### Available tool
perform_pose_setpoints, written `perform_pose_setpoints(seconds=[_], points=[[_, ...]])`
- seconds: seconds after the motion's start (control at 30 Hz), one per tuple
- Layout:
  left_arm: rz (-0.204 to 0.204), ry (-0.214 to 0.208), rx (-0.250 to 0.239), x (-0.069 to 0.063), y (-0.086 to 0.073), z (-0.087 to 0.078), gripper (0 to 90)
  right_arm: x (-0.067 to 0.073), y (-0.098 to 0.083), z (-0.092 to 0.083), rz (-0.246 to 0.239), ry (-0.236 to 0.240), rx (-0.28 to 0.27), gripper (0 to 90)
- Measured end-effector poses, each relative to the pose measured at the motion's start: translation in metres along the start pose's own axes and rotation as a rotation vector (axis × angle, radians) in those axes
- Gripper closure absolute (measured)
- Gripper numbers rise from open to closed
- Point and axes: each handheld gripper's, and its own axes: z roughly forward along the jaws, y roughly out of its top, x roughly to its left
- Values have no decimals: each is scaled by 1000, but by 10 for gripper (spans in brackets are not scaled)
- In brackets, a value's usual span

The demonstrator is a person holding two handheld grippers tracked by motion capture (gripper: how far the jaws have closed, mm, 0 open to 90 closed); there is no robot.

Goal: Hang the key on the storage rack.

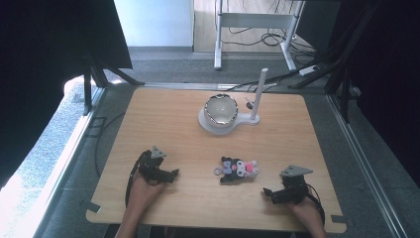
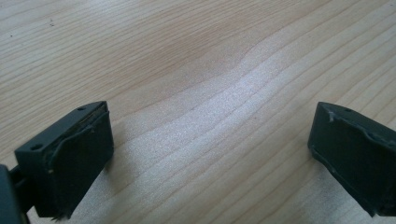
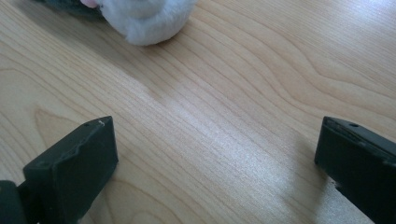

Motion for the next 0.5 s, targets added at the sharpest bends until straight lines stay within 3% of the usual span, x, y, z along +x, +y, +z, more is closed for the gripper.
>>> perform_pose_setpoints(seconds=[0.5], points=[[0,0,1,0,0,0,0,0,0,0,-2,2,2,0]])
